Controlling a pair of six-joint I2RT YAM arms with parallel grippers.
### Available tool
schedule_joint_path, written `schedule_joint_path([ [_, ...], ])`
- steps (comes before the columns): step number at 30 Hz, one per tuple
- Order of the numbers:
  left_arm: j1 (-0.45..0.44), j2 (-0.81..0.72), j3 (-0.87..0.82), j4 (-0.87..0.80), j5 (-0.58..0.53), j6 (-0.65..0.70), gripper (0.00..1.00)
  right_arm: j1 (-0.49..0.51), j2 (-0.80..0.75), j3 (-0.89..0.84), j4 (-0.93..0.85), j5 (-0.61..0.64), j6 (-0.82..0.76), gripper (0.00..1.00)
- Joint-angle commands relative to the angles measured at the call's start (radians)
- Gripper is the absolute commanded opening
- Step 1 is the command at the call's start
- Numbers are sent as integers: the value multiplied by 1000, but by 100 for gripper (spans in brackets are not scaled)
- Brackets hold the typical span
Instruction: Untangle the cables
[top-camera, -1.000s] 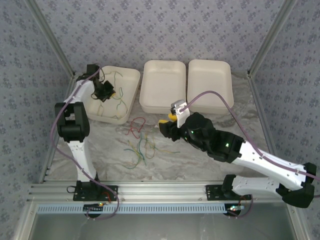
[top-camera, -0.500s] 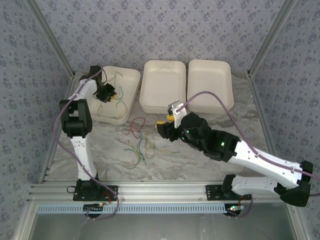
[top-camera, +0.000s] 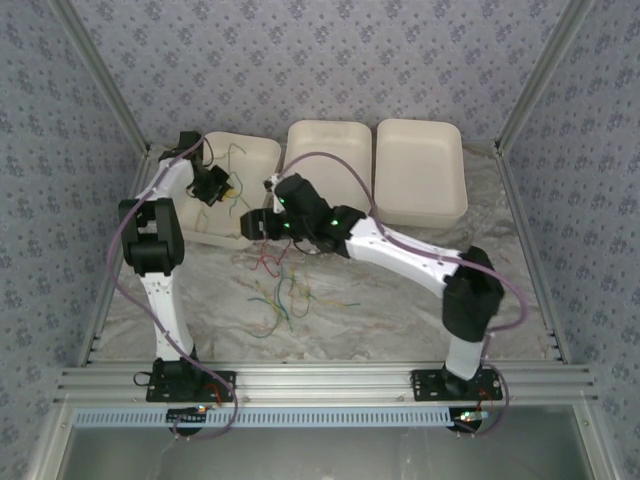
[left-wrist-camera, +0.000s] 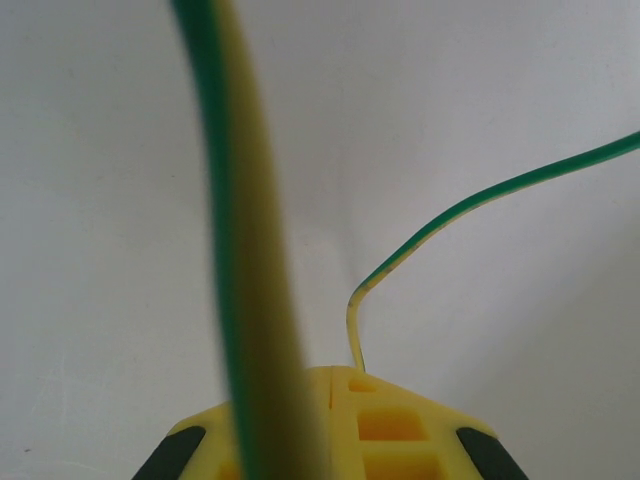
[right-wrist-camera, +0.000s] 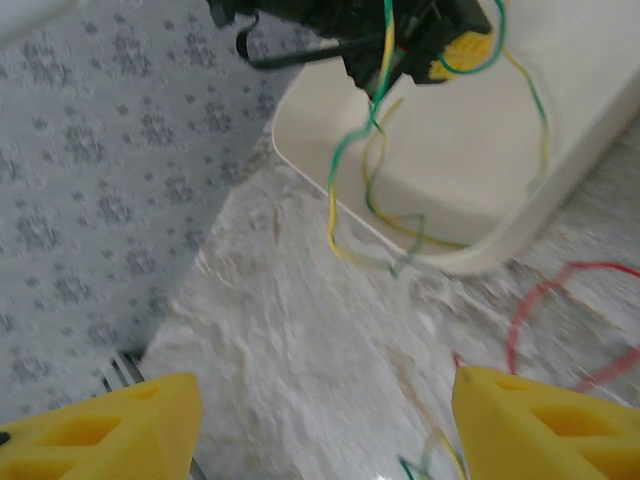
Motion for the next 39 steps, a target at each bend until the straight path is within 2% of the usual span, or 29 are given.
schedule_joint_path([
  [1, -2, -24, -3, 6, 26, -10, 0, -23, 104, 139, 10, -58, 93, 68],
  [6, -2, -20, 2, 11, 42, -7, 0, -49, 291, 333, -13, -91, 113, 64],
  [9, -1, -22, 3, 6, 47, 1, 0, -72, 379, 414, 9, -116, 134, 56],
  [11, 1, -24, 3, 3, 52, 5, 0, -85, 432, 477, 3, -131, 143, 45],
  [15, 3, -36, -3, 8, 60, 12, 0, -107, 501, 561, -37, -107, 143, 5],
  [16, 5, -41, -4, 13, 66, 12, 0, -116, 508, 564, -43, -94, 143, 0],
  [19, 13, -48, 6, 11, 80, 13, 0, -147, 542, 595, -86, -53, 134, 0],
  [29, 46, -58, 9, -6, 147, 24, 2, -212, 799, 905, -284, -32, 145, 0],
  [30, 49, -62, 1, 6, 169, 17, 9, -214, 805, 904, -280, -35, 149, 0],
  [32, 53, -76, -15, 25, 205, 9, 33, -216, 807, 899, -268, -45, 147, 0],
  [34, 50, -106, -25, 35, 213, 10, 51, -213, 805, 904, -260, -54, 137, 0],
  [36, 50, -141, -37, 35, 213, 9, 60, -212, 801, 910, -266, -55, 120, 0],
  [39, 50, -189, -44, 46, 214, 1, 65, -213, 794, 910, -271, -59, 110, 0],
])
